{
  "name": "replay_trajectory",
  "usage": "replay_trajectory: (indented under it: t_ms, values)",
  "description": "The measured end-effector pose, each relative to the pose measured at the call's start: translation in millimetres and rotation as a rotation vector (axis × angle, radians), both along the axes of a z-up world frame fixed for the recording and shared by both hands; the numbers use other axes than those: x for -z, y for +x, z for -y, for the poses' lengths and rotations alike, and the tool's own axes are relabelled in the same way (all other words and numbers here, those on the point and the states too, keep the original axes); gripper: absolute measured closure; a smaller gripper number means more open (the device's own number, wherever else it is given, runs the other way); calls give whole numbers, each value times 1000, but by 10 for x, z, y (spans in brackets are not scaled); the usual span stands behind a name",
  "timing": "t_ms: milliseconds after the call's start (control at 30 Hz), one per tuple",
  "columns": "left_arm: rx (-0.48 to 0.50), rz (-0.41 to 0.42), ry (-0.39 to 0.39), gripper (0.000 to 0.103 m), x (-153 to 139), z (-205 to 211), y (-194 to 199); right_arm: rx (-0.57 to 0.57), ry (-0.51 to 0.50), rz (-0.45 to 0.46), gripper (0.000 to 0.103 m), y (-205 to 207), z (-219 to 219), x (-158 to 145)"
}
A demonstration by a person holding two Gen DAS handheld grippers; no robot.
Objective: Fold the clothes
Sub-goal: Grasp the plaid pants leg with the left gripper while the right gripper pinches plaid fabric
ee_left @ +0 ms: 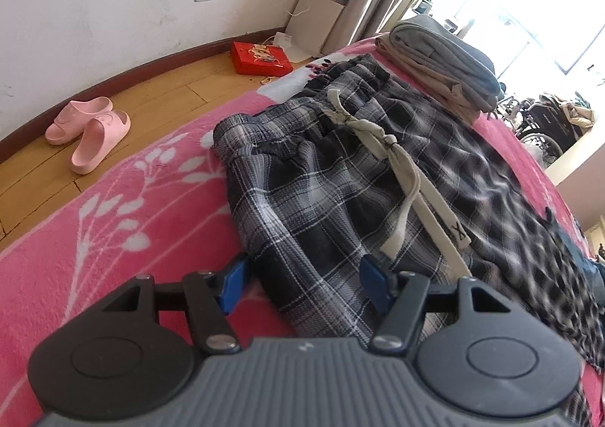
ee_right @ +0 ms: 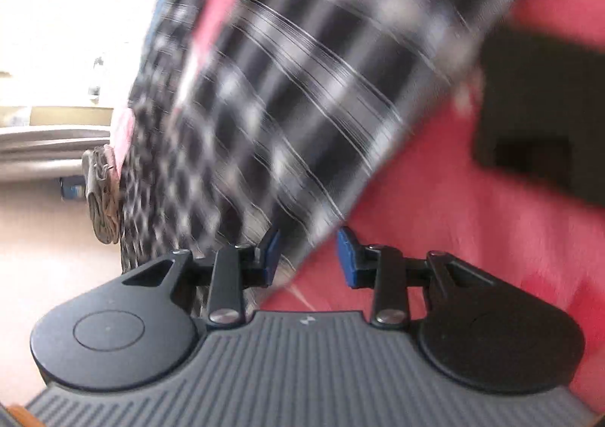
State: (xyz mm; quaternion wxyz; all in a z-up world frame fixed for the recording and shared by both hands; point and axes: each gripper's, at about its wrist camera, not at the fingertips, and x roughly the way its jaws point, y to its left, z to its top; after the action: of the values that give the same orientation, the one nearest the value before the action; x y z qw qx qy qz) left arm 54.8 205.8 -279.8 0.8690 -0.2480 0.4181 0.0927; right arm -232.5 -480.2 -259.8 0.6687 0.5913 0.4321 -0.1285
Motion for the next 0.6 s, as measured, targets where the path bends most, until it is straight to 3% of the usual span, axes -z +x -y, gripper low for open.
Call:
replay_trajectory:
  t_ms: [100, 333, 500, 567, 600]
  values:
    - [0, -4, 21, 39, 0, 18, 5, 71, 25, -10, 72, -99, 45, 34]
    - [-12, 6, 20, 40, 16, -8, -4, 167, -111, 26, 72, 72, 174, 3]
    - [-10, 12, 16, 41, 19, -41, -27, 261, -123, 78, 72, 62, 280, 82]
    - [-13, 17, 12, 41, 24, -65, -35, 293, -112, 81, 79, -13, 329, 126]
    - [-15, 19, 9, 41, 27, -78, -37, 301, -114, 77, 87, -44, 351, 131]
